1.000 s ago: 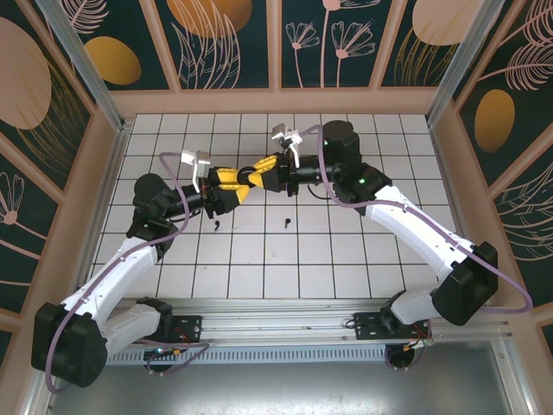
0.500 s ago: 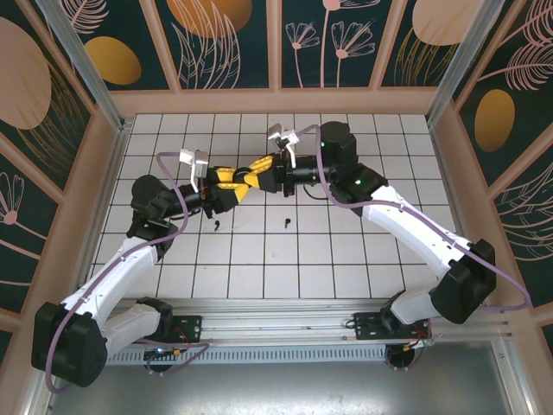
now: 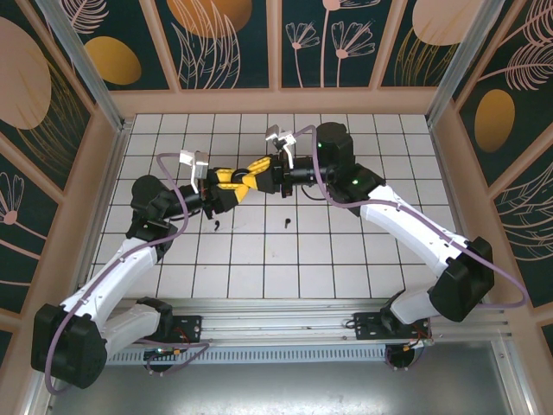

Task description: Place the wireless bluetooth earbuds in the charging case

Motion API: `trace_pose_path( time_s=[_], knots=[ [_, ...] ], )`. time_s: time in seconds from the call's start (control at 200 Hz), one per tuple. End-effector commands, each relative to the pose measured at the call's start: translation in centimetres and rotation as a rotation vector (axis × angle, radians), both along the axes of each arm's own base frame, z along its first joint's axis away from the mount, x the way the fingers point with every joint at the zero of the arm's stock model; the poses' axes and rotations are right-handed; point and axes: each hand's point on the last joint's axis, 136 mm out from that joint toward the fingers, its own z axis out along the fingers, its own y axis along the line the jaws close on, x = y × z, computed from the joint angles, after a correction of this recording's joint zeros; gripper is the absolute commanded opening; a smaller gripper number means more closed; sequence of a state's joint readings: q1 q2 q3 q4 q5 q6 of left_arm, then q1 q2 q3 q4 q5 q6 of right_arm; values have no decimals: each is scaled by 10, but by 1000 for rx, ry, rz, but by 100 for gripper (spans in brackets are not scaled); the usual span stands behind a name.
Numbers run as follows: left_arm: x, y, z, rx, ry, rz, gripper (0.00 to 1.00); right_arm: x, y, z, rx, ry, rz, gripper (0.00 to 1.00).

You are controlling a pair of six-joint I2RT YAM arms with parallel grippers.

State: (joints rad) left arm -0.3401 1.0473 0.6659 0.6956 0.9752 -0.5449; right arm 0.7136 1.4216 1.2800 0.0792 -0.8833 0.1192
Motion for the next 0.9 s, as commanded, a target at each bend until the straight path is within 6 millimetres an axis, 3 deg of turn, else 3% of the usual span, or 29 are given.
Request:
trace_pose_path(
  time_s=[0.0,0.295,0.405,0.505,0.651,0.896],
  knots=[
    [2,5,2,5,-24,42,48,-7,-1,15,36,-30,25,6],
    [-1,5,7,-8,-36,31,37,-7,-3,13,28,-33,23,6],
    [-3,4,8,-13,-35,11,21,-5,-4,10,25,-30,14,6],
    [-3,3,7,-10,-36,8,13,-4,-7,12,35,-24,3,6],
    [-8,4,5,-1,-65,1,9,12,-6,12,25,4,-85,28],
    [-19,9,6,5,-139,23,8,54,-6,-2,-51,97,-252,41]
  ],
)
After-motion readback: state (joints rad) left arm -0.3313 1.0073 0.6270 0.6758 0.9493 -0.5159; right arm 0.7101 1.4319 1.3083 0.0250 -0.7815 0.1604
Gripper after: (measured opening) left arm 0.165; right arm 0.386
